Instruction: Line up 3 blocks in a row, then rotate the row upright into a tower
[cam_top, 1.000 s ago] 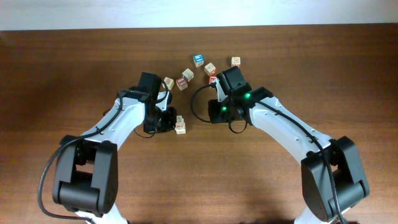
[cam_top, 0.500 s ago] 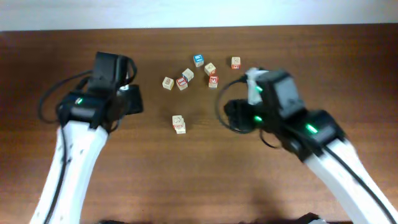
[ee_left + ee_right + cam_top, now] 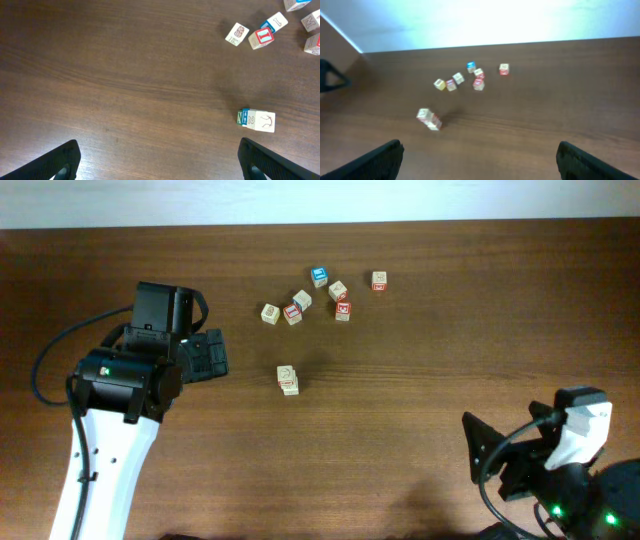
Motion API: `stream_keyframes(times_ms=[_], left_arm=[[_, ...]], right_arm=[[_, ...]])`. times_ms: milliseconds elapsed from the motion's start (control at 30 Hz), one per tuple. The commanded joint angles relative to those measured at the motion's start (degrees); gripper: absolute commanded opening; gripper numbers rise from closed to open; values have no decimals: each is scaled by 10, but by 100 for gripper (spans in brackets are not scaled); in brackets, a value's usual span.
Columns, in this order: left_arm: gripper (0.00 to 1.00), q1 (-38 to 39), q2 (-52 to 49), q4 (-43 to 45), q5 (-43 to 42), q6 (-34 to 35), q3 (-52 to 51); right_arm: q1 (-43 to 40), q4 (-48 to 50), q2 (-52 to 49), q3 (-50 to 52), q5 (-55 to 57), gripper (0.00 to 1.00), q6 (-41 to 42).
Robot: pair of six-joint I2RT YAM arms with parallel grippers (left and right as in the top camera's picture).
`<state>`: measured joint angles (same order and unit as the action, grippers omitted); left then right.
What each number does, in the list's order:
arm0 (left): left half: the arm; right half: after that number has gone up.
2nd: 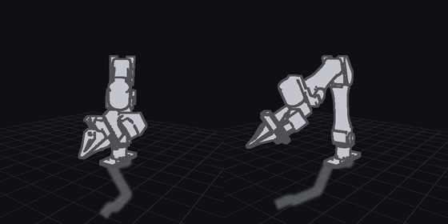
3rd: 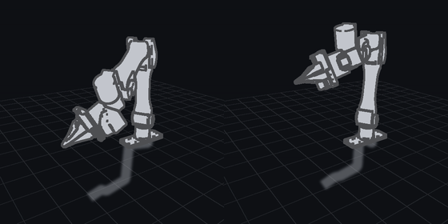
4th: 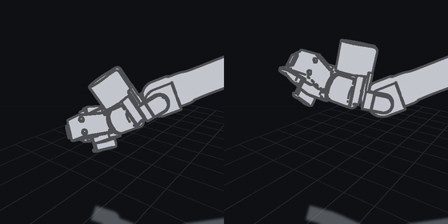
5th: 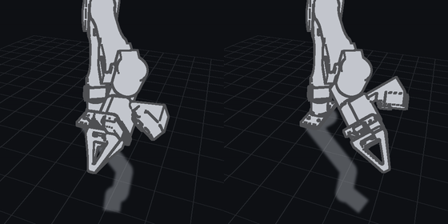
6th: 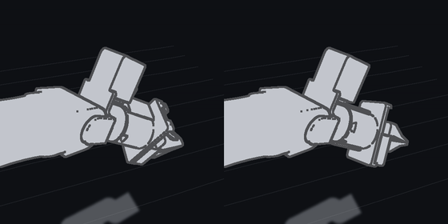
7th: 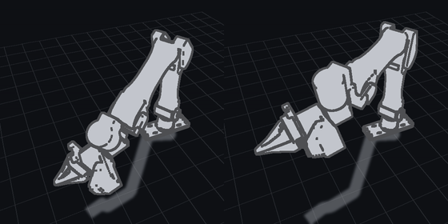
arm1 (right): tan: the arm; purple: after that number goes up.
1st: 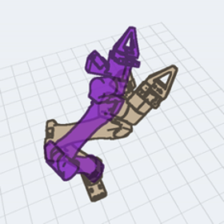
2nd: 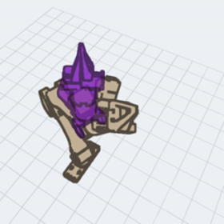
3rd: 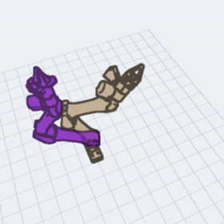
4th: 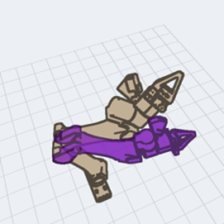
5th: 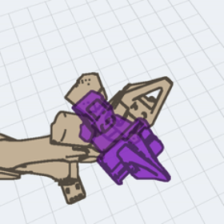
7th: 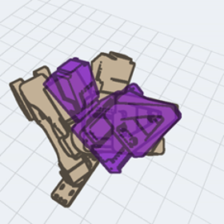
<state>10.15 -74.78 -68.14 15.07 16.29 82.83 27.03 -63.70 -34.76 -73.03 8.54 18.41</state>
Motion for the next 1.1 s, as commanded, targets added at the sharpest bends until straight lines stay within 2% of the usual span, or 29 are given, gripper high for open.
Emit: stream_keyframes(times_ms=[0, 67, 133, 233, 400, 500, 933, 1000, 1033, 1067], left_arm=[[99, -1, 1, -1, 8, 0, 5], [99, -1, 1, -1, 8, 0, 5], [99, -1, 1, -1, 8, 0, 5], [99, -1, 1, -1, 8, 0, 5], [99, -1, 1, -1, 8, 0, 5], [99, -1, 1, -1, 8, 0, 5], [99, -1, 1, -1, 8, -1, 5], [99, -2, 10, -1, 49, 0, 4], [99, -3, 42, 19, 54, -1, -14], [99, -10, 89, 85, 55, -1, -60]], right_arm=[[-52, 110, 32, 106, 32, 98, -35], [-155, 287, 114, 282, -121, 98, -180], [-205, 449, 215, 467, -143, 98, -193], [-212, 610, 318, 642, -109, 98, -192], [-212, 625, 346, 726, -60, 98, -193], [-210, 592, 346, 727, -68, 98, -191], [-210, 592, 346, 727, -68, 98, -191], [-210, 592, 346, 727, -68, 98, -191], [-210, 592, 346, 727, -68, 98, -191], [-210, 592, 346, 727, -68, 98, -191]])
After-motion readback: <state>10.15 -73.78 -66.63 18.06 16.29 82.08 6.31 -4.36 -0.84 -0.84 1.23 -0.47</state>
